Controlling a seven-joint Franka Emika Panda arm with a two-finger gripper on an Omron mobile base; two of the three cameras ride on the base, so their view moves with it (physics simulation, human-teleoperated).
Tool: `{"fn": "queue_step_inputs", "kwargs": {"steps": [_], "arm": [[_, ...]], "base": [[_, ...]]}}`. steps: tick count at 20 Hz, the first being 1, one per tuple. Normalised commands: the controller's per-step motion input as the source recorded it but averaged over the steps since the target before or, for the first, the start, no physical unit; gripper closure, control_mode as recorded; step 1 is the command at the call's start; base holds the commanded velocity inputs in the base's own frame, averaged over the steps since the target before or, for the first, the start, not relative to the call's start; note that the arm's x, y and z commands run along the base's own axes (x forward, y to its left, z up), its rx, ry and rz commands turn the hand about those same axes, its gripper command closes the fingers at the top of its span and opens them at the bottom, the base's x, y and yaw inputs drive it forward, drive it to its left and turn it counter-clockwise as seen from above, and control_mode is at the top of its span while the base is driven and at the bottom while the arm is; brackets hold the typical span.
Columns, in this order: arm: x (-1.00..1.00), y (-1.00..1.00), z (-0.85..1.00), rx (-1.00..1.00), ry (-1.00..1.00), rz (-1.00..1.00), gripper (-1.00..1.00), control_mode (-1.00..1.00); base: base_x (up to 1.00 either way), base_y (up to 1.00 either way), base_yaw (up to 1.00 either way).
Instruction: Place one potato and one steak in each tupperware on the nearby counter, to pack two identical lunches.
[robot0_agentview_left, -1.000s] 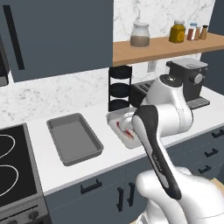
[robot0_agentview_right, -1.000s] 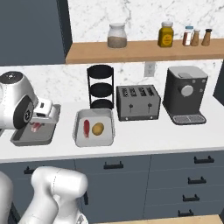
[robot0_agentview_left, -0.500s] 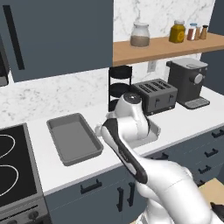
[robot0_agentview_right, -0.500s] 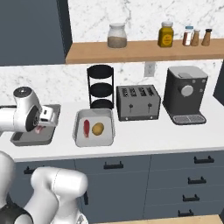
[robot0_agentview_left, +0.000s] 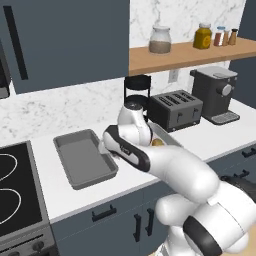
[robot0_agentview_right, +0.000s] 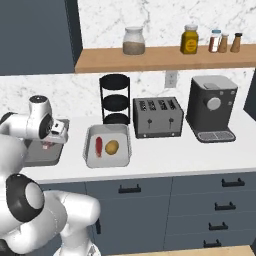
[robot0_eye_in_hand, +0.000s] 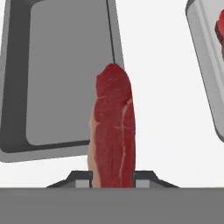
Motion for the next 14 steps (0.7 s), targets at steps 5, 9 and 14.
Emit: {"fn": "queue_step_inputs", "kwargs": {"steps": [5,9,14], "arm": [[0.11,0.14,-0.29,0.0,0.01,0.0,1.0,-1.0],[0.64,0.28,-0.09,0.0,0.0,0.0,1.0,-1.0],[0.7,0.34,0.0,-0.01,0.02,-0.03,1.0,-1.0]], "base": [[0.0,0.0,0.0],[0.0,0.0,0.0],[0.0,0.0,0.0]]}}
